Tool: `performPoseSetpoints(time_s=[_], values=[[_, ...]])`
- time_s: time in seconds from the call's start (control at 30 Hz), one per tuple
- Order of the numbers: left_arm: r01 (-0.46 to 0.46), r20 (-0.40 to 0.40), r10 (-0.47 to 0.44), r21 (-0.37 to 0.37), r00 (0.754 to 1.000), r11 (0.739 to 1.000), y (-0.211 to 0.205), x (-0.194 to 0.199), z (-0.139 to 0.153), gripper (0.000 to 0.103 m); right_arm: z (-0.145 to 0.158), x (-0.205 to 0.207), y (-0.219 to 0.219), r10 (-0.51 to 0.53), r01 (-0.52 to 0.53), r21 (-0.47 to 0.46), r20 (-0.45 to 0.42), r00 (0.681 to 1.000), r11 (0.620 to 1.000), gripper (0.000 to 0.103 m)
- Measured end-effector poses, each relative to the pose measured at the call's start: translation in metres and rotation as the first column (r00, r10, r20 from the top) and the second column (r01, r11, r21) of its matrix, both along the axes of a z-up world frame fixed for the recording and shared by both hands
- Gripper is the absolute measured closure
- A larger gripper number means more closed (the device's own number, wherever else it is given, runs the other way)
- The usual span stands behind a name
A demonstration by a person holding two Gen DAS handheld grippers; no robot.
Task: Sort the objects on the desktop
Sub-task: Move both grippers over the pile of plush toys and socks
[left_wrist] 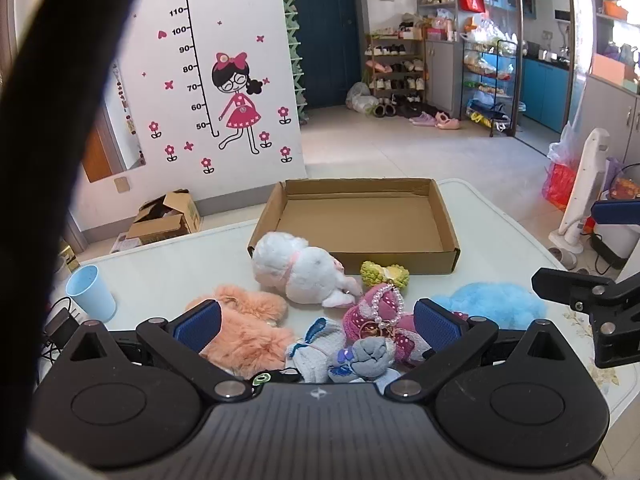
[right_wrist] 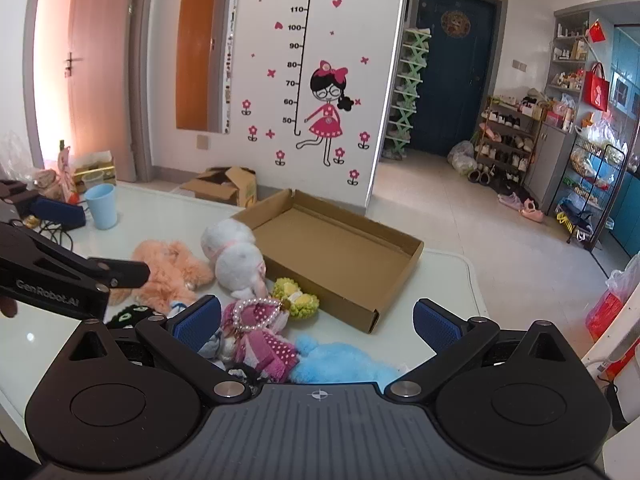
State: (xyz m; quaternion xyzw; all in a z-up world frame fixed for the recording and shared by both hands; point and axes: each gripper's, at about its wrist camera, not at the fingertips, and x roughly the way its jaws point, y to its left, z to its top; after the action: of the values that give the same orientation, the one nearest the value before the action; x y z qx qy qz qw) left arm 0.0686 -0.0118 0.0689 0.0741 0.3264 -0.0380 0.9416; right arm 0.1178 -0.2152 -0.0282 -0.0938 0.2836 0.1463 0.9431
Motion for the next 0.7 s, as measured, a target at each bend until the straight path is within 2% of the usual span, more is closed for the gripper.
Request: performPoseSetpoints(time_s=[0.27,0.53,0.63,0.7], values=[[0.037,0.003,-0.037,0.015,0.999,0.999,0.003,-0.009,-0.008,0.001,-0.005,0.002,0.002,0.001,-0.002,-0.015,-0.012,1.000,1.000,0.000],[0.082,-0.043,-0.081,0.041,0.996,0.996,0.003,-0.022,-0.036,0.001,-0.016,-0.002,-0.004,-0.008,0.008,-0.017,-0.031,0.999,1.000,0.000],[0.129,-0.068,-0.125,0.053,0.990,0.990,0.001,-0.031,-0.051,0.001,-0.018,-0.005,-0.008,-0.011,0.010,-0.019,-0.035,0.999,1.000,0.000],[0.187,-0.089,-0.178,0.096,0.980,0.978,-0.002,-0.039,-0.066,0.001,-0.020,-0.008,-0.010,-0.012,0.011,-0.023,-0.035,0.999,1.000,0.000]])
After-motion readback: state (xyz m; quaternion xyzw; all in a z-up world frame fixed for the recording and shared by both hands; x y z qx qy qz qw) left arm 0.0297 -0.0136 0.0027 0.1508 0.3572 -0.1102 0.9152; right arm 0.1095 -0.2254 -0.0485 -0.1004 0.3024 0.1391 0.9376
